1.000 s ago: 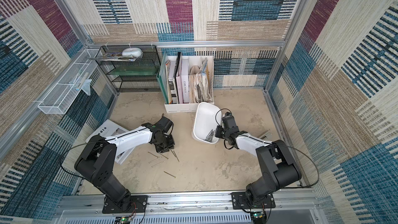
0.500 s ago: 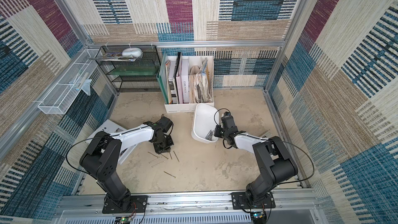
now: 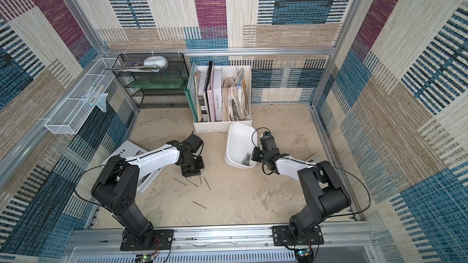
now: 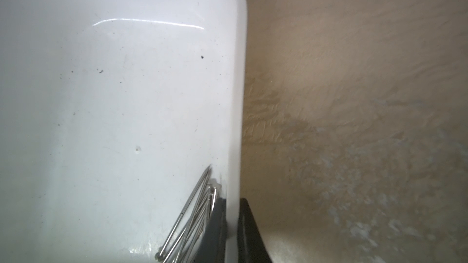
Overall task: Put the nails on the desktop into the storage box
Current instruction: Pick up the nail from the center of the board, then place the nail in the storage box.
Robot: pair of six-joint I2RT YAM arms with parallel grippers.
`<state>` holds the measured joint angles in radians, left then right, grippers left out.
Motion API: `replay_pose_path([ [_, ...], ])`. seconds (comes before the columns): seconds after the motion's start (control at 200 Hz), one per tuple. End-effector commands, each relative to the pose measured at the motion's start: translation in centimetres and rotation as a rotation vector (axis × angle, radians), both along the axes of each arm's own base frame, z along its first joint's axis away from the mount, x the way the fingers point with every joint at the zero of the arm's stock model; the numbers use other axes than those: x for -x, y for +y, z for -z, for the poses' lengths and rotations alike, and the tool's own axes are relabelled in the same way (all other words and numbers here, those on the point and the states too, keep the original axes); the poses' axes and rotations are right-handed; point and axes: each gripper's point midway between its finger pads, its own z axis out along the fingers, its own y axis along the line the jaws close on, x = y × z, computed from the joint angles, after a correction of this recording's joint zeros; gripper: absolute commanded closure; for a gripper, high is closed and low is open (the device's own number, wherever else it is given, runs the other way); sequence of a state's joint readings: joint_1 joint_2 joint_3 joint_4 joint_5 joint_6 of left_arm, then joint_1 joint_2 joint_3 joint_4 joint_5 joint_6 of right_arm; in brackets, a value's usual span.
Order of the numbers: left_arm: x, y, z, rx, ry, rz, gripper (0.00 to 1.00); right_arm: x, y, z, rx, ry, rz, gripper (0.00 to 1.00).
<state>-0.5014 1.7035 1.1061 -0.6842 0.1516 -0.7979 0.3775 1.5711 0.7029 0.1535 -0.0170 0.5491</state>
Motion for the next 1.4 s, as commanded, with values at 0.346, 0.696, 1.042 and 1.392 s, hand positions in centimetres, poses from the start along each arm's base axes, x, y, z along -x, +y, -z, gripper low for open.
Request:
replay_pose_path([
  [0.346, 0.2, -3.8, -11.9, 0.081, -0.175, 0.254, 1.00, 1.9, -1.0, 1.0, 0.072, 0.067, 0.003, 1.00],
  [0.696, -1.3, -13.9, -17.6, 0.173, -0.237, 0.464, 1.00, 2.2, -0.6, 1.0, 0.067, 0.049, 0.031, 1.00],
  [1.042, -4.1, -17.0, -12.8, 0.127, -0.182, 0.484, 1.00, 2.4, -0.7, 0.5, 0.080, -0.013, 0.071, 1.00],
  [1.392, -6.4, -16.7, -7.2, 0.005, -0.132, 0.449, 1.00, 2.4, -0.4, 0.5, 0.080, -0.013, 0.059, 1.00],
])
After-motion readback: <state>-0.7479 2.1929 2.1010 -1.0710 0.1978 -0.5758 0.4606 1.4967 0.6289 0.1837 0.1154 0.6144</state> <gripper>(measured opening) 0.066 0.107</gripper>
